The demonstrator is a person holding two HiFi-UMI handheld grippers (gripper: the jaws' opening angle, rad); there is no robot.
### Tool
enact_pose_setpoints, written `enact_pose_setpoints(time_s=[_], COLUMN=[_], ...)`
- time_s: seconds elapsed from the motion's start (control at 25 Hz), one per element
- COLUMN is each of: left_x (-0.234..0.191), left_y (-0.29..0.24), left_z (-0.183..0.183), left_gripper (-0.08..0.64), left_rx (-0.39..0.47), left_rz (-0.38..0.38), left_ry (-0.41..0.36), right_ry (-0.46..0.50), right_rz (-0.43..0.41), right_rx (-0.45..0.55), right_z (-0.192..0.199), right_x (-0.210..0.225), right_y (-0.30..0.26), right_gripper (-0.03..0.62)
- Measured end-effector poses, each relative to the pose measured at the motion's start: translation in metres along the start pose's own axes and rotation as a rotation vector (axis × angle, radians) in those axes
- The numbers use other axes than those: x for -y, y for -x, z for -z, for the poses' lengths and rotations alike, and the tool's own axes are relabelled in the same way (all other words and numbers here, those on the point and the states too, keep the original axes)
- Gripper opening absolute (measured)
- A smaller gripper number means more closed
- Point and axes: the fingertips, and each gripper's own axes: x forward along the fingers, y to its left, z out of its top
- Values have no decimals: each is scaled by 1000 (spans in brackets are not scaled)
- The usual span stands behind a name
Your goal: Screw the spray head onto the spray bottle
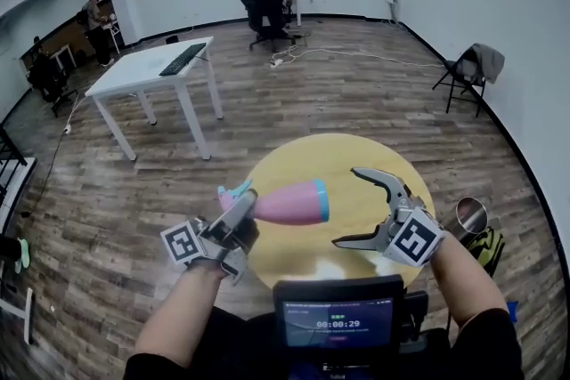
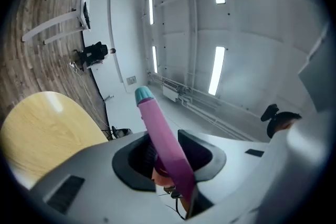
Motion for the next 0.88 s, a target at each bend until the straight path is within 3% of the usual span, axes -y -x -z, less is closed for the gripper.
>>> enact_pose_setpoints(time_s=[0.12,0.16,0.2,0.24,0.28,0.36,0.4,0.44,0.48,0.52,0.6,0.72,0.8,0.88], left_x=[28,36,41,44,49,66,74,78,77,72,53,9,-12,-17], left_y=[-28,-36,-41,-42,-41,-38,-38,-39,-41,-41,-37,-18,-3,1], left_z=[31,38,42,44,47,59,65,69,69,66,48,9,-5,-6], left_gripper=[146,146,146,147,149,152,153,153,153,150,147,146,146,146], left_rx=[-101,-121,-132,-144,-165,-220,-243,-258,-261,-251,-184,-15,55,62], left_rz=[84,100,104,105,117,173,200,214,214,205,154,14,-45,-45], left_ry=[-49,-67,-85,-113,-164,-347,-444,-503,-512,-480,-332,-90,-3,33], right_ry=[93,108,71,-40,-219,-614,-765,-862,-901,-892,-748,-303,-82,26], right_rz=[-46,-83,-127,-185,-265,-479,-574,-633,-645,-613,-433,-143,-48,1], right_rx=[8,36,77,126,173,234,259,275,278,269,229,106,38,4], right_z=[-7,-10,-14,-20,-25,-32,-33,-33,-31,-30,-27,-19,-14,-8], right_x=[-17,-27,-33,-35,-35,-35,-34,-33,-33,-32,-22,-2,1,2], right_y=[-19,-25,-27,-27,-24,-13,-8,-5,-6,-9,-20,-22,-14,-12], right_gripper=[580,558,497,491,491,489,489,489,490,491,496,578,580,580])
